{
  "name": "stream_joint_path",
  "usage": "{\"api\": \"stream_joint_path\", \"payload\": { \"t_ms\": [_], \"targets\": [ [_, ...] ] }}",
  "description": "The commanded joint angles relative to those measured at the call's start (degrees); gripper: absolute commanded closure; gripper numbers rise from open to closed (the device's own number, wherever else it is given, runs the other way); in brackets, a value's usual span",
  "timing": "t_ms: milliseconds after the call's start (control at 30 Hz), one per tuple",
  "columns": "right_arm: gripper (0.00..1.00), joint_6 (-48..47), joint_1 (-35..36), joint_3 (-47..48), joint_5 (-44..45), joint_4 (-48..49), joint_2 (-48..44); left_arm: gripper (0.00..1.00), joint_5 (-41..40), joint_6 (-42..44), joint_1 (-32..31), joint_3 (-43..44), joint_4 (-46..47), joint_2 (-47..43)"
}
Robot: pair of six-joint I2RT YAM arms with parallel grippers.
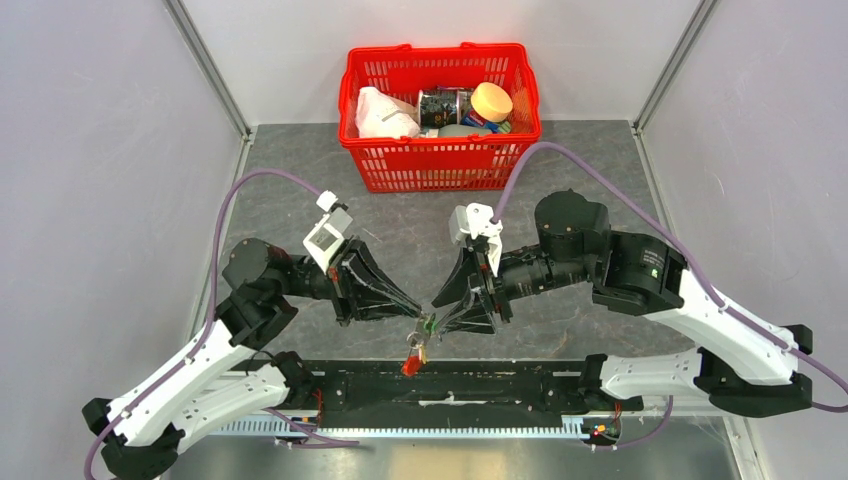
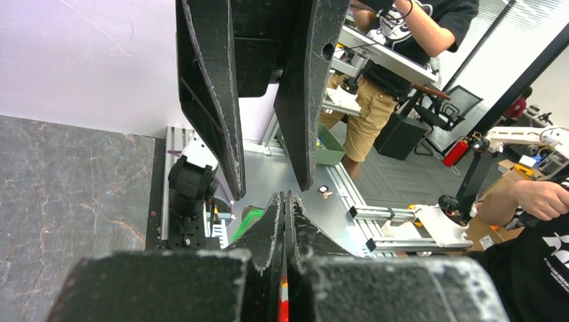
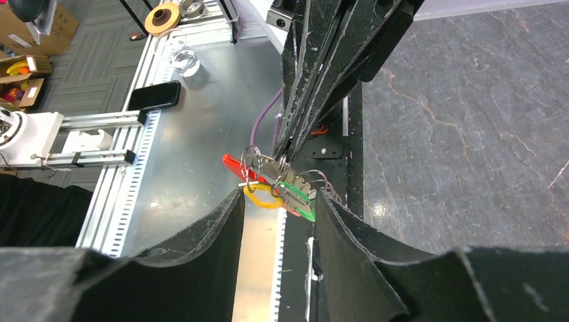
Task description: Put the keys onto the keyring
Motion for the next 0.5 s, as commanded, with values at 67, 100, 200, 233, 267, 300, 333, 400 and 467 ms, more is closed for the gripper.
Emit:
{"api": "stream_joint_path", "payload": {
  "t_ms": [67, 100, 200, 233, 267, 300, 333, 400, 467],
  "targets": [
    [0.50, -1.88, -0.01, -0.02, -0.53, 2.42, -0.06, 0.98, -3.30, -3.80, -0.11, -0.40, 5.96, -0.35],
    [0.50, -1.96, 0.01, -0.01, -0.57, 2.45, -0.06, 0.98, -3.50, -3.80, -0.10, -0.41, 6.03, -0.32],
    [0.51, -2.01, 0.00, -0.04, -0.15, 2.49, 0.02, 0.98, -4.13, -3.97, -0.11, -0.57, 6.39, -0.17],
    [0.51, -1.97, 0.01, -0.02, 0.09, 2.55, 0.10, 0.98, -4.15, -4.21, -0.11, -0.66, 6.78, -0.02],
    [0.52, -1.97, -0.01, -0.14, 0.42, 2.72, 0.14, 0.98, -4.15, -4.45, -0.11, -0.74, 7.23, 0.15],
    [0.52, -1.92, -0.05, -0.18, 0.68, 2.91, 0.04, 0.98, -4.15, -4.62, -0.11, -0.75, 7.47, 0.25],
    [0.53, -1.88, 0.01, -0.19, 0.79, 3.16, -0.01, 0.98, -4.15, -4.80, -0.11, -0.91, 7.77, 0.31],
    [0.55, -1.83, 0.01, -0.40, 1.16, 3.58, -0.22, 0.98, -4.14, -5.11, -0.11, -1.02, 8.36, 0.52],
    [0.57, -1.80, 0.01, -0.50, 1.82, 3.91, -0.32, 0.98, -4.10, -5.20, -0.11, -1.04, 8.55, 0.52]
  ]
}}
